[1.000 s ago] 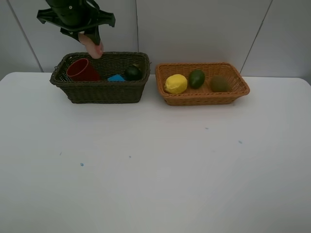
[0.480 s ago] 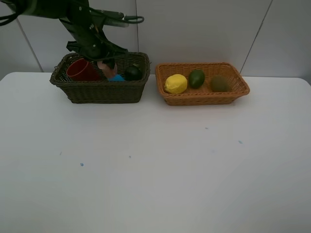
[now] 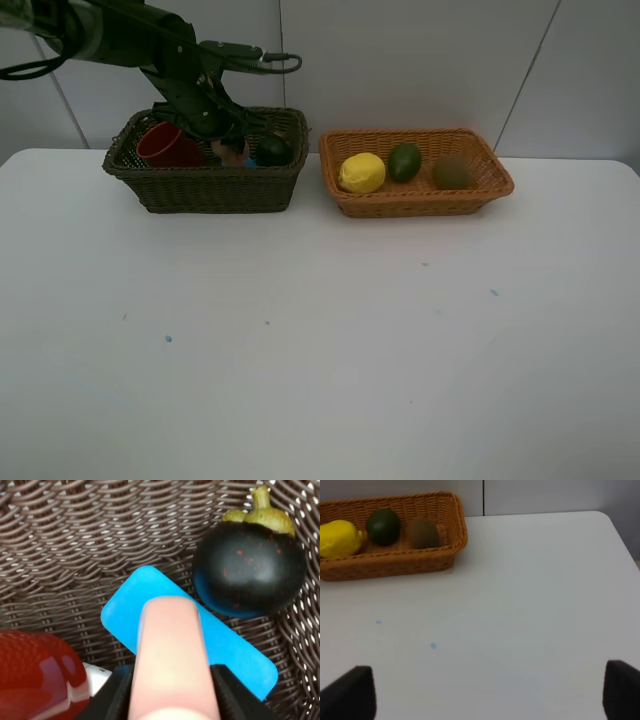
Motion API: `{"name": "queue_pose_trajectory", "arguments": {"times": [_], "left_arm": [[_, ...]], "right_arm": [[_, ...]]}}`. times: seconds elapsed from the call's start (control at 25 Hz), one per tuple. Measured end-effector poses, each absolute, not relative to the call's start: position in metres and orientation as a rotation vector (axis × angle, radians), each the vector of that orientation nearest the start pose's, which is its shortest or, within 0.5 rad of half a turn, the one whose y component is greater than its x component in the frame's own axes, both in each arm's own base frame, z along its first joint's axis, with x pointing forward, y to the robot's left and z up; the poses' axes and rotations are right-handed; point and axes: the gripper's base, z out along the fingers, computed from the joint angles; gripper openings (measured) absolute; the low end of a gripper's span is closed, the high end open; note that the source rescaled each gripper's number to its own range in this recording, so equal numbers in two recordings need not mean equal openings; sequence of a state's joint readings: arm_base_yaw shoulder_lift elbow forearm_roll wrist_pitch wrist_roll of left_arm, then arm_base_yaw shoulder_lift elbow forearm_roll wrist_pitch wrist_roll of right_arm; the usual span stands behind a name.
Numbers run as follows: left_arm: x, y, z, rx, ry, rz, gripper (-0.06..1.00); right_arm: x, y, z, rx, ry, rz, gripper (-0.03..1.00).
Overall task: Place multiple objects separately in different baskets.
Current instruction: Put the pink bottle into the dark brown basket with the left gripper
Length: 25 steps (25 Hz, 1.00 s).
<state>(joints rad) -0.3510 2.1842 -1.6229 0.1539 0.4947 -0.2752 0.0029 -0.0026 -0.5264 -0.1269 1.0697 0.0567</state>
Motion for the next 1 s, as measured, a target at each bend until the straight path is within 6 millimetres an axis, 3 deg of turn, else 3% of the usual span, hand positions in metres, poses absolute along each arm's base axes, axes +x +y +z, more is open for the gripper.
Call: {"name": "queue_pose_trajectory", "arguments": {"times": [0.68,0.76,0.88,1.0], "left_arm": [[0.4507,-0.1559,0.1607,0.233,2.553,-0.108,0.39],[0.4503,-0.1559,0.1604,0.228,2.559,-0.111,0.53],[0.4498,-0.1557,0.1606,0.214,2.571,-0.112,0.89],[0.4493,-0.1554,0.1602,0.208,2.579,-0.111,0.98]], "right_arm": [[-0.0092,-0.0101,0.2843,0.063,2.019,-0.113,1.0],[-0.0092,-0.0101,0.2843,0.063,2.019,-0.113,1.0],[-0.0092,-0.0101,0.2843,0.063,2.019,-0.113,1.0],[-0.0092,-0.0101,0.2843,0.063,2.019,-0.113,1.0]]}}
